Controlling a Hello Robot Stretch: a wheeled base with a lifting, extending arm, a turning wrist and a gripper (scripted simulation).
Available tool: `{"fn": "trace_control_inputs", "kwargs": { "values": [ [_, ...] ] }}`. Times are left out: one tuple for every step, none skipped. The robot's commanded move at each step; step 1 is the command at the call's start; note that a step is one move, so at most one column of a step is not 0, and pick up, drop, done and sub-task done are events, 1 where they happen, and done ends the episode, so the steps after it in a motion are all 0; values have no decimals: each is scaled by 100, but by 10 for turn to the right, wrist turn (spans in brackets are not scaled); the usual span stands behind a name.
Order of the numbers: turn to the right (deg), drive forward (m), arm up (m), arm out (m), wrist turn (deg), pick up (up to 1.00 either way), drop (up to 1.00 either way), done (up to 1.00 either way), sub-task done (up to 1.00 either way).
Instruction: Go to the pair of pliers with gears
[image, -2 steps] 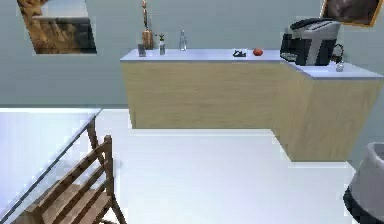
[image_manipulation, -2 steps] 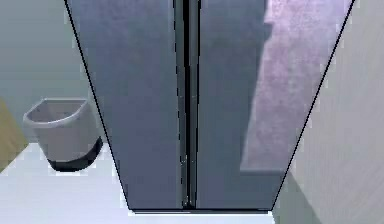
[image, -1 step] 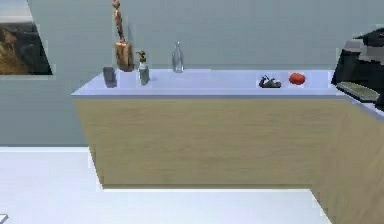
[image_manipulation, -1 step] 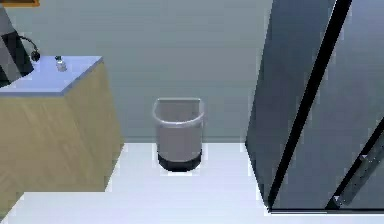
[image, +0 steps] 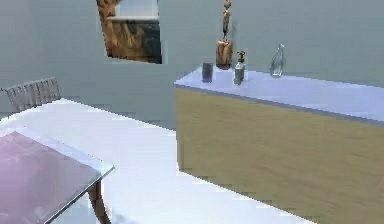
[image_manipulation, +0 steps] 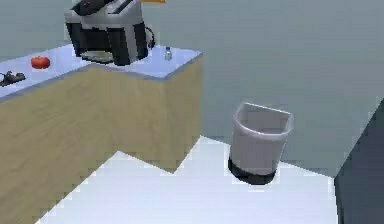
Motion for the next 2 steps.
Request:
{"fn": "trace_control_inputs", "kwargs": {
  "values": [
    [0, 90, 0, 0, 0, 0, 0, 0, 0],
    [-450, 0, 0, 0, 0, 0, 0, 0, 0]
  ]
}}
